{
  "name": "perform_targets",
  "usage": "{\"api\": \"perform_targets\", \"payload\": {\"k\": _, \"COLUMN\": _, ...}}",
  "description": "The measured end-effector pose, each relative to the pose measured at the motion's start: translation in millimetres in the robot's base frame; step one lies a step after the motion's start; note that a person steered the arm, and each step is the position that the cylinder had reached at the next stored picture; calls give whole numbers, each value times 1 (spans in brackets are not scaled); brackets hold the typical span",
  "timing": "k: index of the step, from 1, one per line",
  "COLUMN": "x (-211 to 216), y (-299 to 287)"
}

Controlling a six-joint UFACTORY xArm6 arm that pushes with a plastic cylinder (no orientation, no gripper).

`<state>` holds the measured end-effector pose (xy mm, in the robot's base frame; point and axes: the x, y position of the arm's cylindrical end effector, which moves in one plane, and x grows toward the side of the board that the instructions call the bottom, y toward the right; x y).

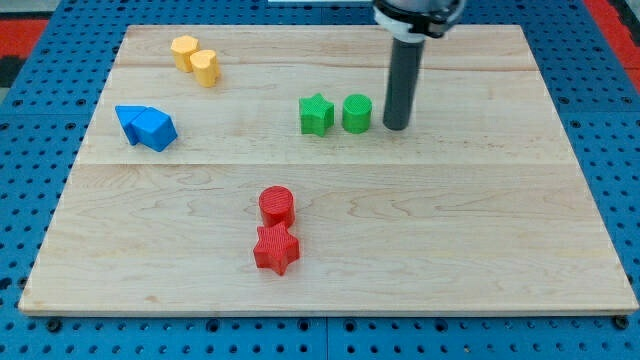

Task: Move green circle towards the top center

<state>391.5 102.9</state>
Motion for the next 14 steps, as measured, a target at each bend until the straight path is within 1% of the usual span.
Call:
{"api": "perform_targets", "payload": {"k": 1, "x": 25, "y": 14}}
{"api": "perform_targets", "payload": {"k": 2, "x": 38, "y": -39}}
{"api": "perform_targets", "payload": {"k": 3, "x": 15, "y": -85}}
{"api": "perform_targets", "payload": {"k": 4, "x": -22, "y": -107}}
{"api": "perform_targets", "payload": {"k": 5, "x": -75, "y": -120}}
{"api": "perform_targets", "payload": {"k": 6, "x": -85, "y": -119}}
{"api": "perform_targets", "payload": {"k": 7, "x": -64, "y": -44}}
{"api": "perform_targets", "payload": {"k": 8, "x": -49, "y": 50}}
{"api": "perform_targets", "payload": {"k": 9, "x": 13, "y": 59}}
{"api": "perform_targets", "payload": {"k": 10, "x": 63, "y": -19}}
{"api": "perform_targets", "payload": {"k": 11, "x": -9, "y": -42}}
{"api": "perform_targets", "payload": {"k": 12, "x": -55, "y": -41}}
{"api": "perform_targets", "payload": {"k": 13, "x": -14, "y": -14}}
{"api": "perform_targets", "payload": {"k": 14, "x": 26, "y": -74}}
